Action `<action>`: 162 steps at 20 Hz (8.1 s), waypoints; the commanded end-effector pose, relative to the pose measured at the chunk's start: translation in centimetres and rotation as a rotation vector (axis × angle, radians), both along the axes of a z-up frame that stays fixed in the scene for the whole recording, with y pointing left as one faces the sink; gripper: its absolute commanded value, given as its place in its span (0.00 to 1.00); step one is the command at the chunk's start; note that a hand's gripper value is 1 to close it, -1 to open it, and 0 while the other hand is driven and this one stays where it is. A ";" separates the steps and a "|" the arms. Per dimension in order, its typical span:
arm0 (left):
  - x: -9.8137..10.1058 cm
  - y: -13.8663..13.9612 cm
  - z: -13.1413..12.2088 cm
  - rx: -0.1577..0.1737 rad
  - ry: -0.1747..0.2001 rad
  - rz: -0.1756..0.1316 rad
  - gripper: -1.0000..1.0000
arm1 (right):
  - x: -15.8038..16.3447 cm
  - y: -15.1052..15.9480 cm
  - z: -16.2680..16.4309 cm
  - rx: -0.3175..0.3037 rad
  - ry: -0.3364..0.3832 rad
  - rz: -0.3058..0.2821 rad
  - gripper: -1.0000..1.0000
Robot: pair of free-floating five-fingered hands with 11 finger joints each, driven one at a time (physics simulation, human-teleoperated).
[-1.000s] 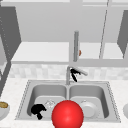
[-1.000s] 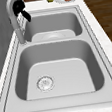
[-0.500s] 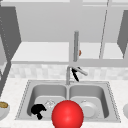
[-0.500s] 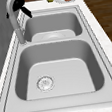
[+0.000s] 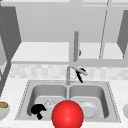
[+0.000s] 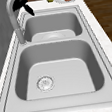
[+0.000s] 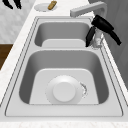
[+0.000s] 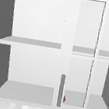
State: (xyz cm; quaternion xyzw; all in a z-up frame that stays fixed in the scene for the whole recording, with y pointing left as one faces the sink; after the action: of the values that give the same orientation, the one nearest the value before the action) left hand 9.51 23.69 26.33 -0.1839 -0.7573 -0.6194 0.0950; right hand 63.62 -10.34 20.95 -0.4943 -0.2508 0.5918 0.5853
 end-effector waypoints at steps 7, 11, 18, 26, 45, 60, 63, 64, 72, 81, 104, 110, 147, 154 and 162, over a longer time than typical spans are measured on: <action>0.0 0.0 0.0 0.000 0.000 0.000 0.50 | -1.0 -5.3 -2.0 0.032 -0.003 0.032 0.00; 0.0 0.0 0.0 0.000 0.000 0.000 0.50 | -1.9 -7.3 -3.4 0.045 -0.020 0.034 0.00; 0.0 0.0 0.0 0.000 0.000 0.000 0.50 | -6.3 -10.0 -4.6 0.059 -0.063 0.036 0.00; 0.0 0.0 0.0 0.000 0.000 0.000 0.50 | -11.6 -11.4 -5.2 0.048 -0.052 -0.031 0.00; 0.0 0.0 0.0 0.000 0.000 0.000 0.50 | -16.6 -12.2 -5.4 0.169 -0.043 0.106 0.00; 0.0 0.0 0.0 0.000 0.000 0.000 0.50 | -25.8 -12.2 -4.4 0.425 -0.027 0.126 0.00; 0.0 0.0 0.0 0.000 0.000 0.000 0.50 | -28.2 -12.2 -3.9 0.469 -0.029 0.126 0.00; 0.0 0.0 0.0 0.000 0.000 0.000 0.50 | -29.0 -12.2 -3.6 0.482 -0.030 0.125 0.00; 0.0 0.0 0.0 0.000 0.000 0.000 0.50 | -34.9 -12.2 -2.5 0.593 -0.040 0.124 0.00; 0.0 0.0 0.0 0.000 0.000 0.000 0.50 | -41.1 -12.2 0.5 0.666 -0.047 0.126 0.00; 0.0 0.0 0.0 0.000 0.000 0.000 0.50 | -47.6 -11.2 5.5 0.677 -0.092 0.129 0.00; 0.0 0.0 0.0 0.000 0.000 0.000 0.50 | -48.5 -10.6 7.4 0.715 -0.152 0.058 0.00; 0.0 0.0 0.0 0.000 0.000 0.000 0.50 | -50.9 -5.4 18.8 0.737 -0.447 -0.234 0.00; 0.0 0.0 0.0 0.000 0.000 0.000 0.50 | -52.2 -4.2 21.0 0.761 -0.435 -0.310 0.00; 0.0 0.0 0.0 0.000 0.000 0.000 0.50 | -53.9 -3.2 23.9 0.777 -0.420 -0.403 0.00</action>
State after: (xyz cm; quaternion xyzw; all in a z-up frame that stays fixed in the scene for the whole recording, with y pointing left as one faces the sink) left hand 9.51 23.69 26.33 -0.1839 -0.7573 -0.6194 0.0950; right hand 10.33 -13.85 43.78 -0.3979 -0.4677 0.2622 0.7444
